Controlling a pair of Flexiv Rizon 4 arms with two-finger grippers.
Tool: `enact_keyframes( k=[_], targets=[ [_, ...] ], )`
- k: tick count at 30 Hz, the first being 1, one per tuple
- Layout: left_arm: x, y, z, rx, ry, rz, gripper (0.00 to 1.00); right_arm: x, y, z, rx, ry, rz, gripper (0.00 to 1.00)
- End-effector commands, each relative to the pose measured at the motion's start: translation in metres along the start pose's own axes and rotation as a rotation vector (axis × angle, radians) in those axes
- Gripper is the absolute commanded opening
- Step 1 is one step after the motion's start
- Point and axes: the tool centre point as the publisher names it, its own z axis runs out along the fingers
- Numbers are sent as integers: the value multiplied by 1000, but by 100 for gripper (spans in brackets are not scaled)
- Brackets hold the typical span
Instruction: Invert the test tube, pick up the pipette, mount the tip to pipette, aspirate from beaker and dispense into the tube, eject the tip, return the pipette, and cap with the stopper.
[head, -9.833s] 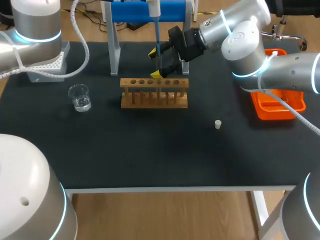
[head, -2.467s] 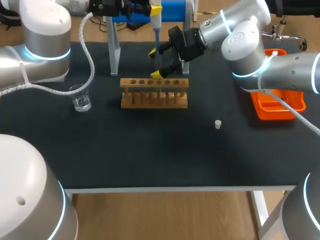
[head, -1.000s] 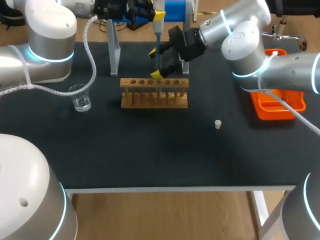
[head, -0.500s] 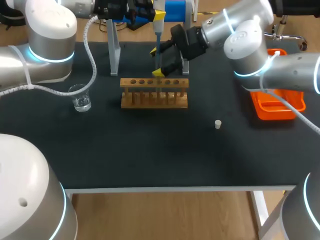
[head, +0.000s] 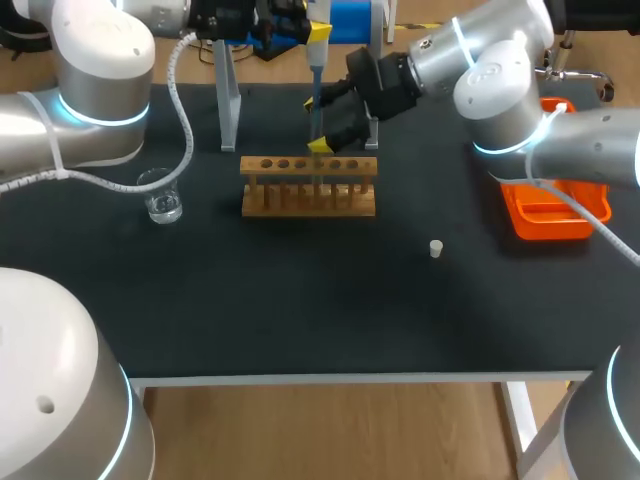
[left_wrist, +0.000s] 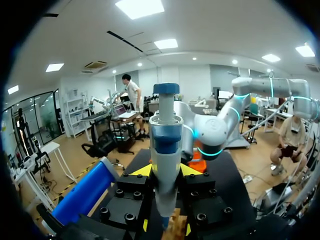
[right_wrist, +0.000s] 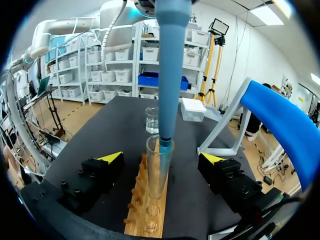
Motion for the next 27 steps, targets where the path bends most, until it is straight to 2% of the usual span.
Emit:
enact_keyframes(
  k=[1,27],
  targets=[
    [-1,1,1,4,-2,0,0,1,1,-3,4,2,1,100],
    [-2,10,4,10,-5,-21,0,1,1,-3,4,2,1,100]
  ],
)
